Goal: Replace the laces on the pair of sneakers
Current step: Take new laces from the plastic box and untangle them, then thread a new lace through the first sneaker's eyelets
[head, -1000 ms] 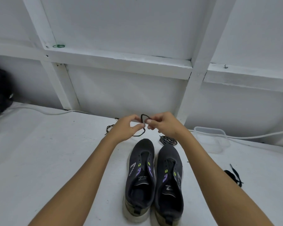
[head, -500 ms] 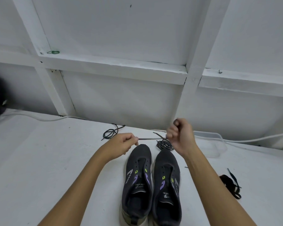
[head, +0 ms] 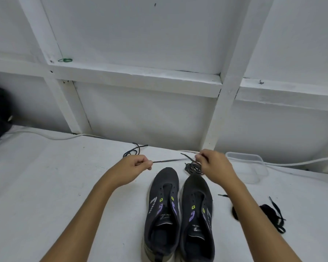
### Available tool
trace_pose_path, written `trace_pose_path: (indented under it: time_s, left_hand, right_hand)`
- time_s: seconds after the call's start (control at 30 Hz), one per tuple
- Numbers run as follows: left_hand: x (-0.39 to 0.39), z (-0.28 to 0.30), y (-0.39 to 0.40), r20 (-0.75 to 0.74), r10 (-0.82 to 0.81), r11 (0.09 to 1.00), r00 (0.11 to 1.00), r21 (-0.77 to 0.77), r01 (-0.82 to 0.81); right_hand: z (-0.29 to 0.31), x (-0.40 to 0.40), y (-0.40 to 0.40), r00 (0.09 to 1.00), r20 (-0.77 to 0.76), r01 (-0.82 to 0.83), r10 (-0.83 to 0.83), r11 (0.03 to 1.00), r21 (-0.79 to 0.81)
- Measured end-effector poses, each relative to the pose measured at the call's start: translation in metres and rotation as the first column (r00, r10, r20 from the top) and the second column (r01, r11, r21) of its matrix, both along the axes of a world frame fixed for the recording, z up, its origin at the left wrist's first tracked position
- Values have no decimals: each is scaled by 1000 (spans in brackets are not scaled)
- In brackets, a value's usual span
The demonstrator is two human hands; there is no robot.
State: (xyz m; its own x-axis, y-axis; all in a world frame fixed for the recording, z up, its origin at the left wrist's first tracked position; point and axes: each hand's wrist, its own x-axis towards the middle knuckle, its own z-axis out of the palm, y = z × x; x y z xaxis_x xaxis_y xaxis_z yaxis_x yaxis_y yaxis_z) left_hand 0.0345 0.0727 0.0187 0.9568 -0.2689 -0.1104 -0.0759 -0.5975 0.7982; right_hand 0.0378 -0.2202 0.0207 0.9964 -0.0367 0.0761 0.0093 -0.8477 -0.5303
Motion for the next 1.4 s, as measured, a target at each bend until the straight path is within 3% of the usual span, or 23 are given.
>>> trace_pose_path:
  time_s: [0.1, 0.17, 0.23, 0.3, 0.37, 0.47, 0.53, 0.67, 0.77, 0.87, 0.93, 1.0, 1.07, 1.17, 1.23, 1.33, 1.4]
  left_hand:
    - [-1, 0, 1, 2, 1, 1000, 1000, -5, -1]
    - [-4, 2, -8, 8, -24, 1000, 1000, 7, 24]
    - [-6, 5, -19, 9, -50, 999, 999, 6, 50]
    - [-7, 7, -28, 23, -66, 998, 998, -9, 66]
    - [-7, 9, -32, 36, -72, 997, 997, -26, 73]
    - [-9, 11, -28, 32, -93, 994, 995, -46, 94]
    - [-10, 11, -22, 10, -84, 993, 996, -79, 85]
    - [-12, 12, -22, -5, -83, 988, 997, -129, 82]
    - [-13, 13, -25, 8, -90, 992, 996, -88, 91]
    - [-12, 9, -10, -1, -49, 999, 999, -23, 49]
    - [-12, 5, 3, -16, -6, 1000, 1000, -24, 6]
    - [-13, 4, 4, -22, -12, 1000, 1000, -13, 12]
    - [-13, 6, -8, -7, -59, 998, 998, -3, 59]
    - [-13, 10, -28, 39, -110, 994, 993, -22, 111]
    - [-12, 12, -23, 54, -108, 994, 993, -5, 108]
    - [-14, 7, 9, 15, -34, 999, 999, 11, 34]
    - [-16, 3, 27, -7, 15, 1000, 1000, 21, -15]
  right_hand:
    - [-1, -6, -3, 992, 49, 92, -119, 920, 380]
    - [-1, -14, 10, 967, 203, 57, -152, 910, 411]
    - [0, -20, 26, 964, 261, -69, -55, 895, 441]
    - [2, -24, 41, 965, 208, -233, 161, 890, 391]
    - [1, -26, 54, 934, 139, -354, 330, 912, 207]
    - [0, -29, 61, 925, 123, -366, 358, 929, 49]
    - [-2, -31, 59, 928, 101, -364, 358, 930, 48]
    - [-1, -33, 64, 915, 104, -404, 391, 888, 219]
    - [-7, -30, 71, 935, 48, -352, 351, 936, 2]
    - [-5, -20, 49, 992, -87, -97, 86, 987, -132]
    - [-7, -16, 25, 995, -95, 0, -12, 992, -127]
    - [-10, -18, 21, 996, -29, -88, 87, 995, -46]
    - [-8, -26, 40, 954, 31, -298, 297, 954, 13]
    - [-7, -35, 70, 898, 70, -434, 434, 901, -17]
    - [-3, -35, 72, 934, 42, -348, 355, 930, -114]
    - [3, -31, 42, 995, -67, -92, 79, 968, -234]
    - [4, -31, 24, 988, -151, -28, -8, 972, -232]
